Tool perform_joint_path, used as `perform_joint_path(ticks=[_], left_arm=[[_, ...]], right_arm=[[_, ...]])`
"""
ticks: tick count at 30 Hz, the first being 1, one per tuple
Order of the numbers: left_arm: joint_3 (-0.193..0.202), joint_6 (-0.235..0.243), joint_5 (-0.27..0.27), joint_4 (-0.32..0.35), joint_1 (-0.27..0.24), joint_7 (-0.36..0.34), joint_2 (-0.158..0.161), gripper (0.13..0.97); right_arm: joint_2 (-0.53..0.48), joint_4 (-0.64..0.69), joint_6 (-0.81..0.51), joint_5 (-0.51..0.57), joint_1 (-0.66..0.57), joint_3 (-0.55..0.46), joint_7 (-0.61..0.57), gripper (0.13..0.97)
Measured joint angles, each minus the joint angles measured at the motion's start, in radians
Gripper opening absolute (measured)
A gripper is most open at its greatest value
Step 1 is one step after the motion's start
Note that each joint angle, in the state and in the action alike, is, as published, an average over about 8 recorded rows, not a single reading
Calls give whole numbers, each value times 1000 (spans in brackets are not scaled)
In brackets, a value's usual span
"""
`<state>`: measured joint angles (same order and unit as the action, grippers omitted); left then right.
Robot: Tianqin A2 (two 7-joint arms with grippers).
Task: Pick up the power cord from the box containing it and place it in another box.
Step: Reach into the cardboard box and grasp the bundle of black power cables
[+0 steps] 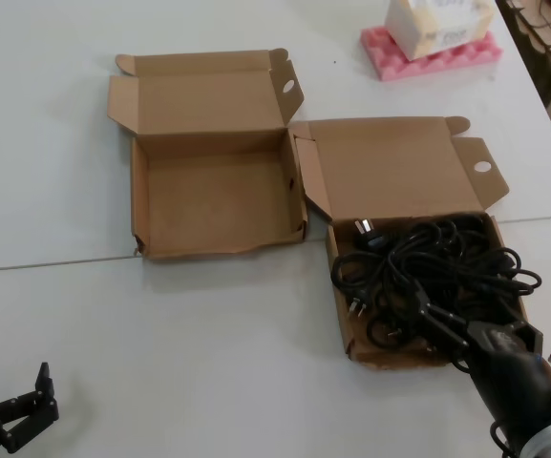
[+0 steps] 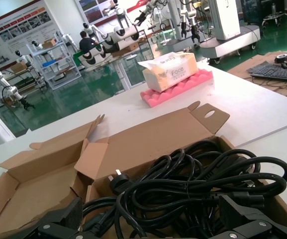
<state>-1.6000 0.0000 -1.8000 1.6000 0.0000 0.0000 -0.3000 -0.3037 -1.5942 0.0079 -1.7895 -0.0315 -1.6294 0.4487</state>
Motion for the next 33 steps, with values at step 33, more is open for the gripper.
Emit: perform_joint_path(ticks=[33], left_arm=[[0,0,0,0,0,0,0,966]], right_arm=[[0,0,0,0,0,0,0,966]])
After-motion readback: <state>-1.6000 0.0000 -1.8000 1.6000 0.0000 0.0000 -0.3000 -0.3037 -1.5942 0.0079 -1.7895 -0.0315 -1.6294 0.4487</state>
